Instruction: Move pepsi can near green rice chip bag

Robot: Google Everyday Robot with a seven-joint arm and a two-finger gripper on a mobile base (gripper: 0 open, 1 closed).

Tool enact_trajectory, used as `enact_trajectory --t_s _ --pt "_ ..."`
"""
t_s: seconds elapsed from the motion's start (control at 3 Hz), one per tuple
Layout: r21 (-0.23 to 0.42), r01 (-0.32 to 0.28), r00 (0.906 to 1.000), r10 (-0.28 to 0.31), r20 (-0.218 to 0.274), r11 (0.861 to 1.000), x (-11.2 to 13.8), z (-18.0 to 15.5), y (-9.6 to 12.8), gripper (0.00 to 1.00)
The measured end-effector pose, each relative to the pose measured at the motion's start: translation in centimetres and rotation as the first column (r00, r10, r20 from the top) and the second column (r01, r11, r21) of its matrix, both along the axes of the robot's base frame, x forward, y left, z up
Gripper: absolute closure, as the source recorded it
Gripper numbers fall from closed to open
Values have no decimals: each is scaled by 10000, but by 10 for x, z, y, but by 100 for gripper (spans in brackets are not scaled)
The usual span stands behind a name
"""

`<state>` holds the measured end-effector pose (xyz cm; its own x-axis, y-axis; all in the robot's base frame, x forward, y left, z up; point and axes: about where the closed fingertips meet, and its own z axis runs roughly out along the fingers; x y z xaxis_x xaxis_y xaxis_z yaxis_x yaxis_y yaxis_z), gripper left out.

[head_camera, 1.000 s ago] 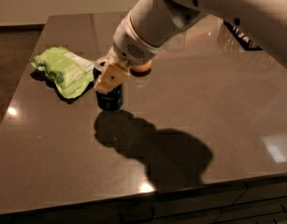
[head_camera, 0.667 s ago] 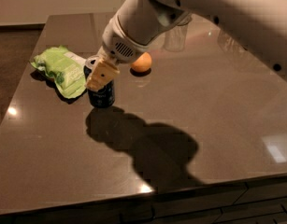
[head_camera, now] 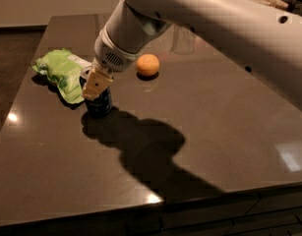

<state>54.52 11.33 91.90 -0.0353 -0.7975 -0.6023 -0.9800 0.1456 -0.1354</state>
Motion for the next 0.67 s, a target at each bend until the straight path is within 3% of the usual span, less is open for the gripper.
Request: enact_trajectory --t_s 0.33,0.67 --pt "39 56 10000 -56 36 10000 6 -2 8 82" --pt "52 140 9999 -141 49 9999 12 -3 13 58"
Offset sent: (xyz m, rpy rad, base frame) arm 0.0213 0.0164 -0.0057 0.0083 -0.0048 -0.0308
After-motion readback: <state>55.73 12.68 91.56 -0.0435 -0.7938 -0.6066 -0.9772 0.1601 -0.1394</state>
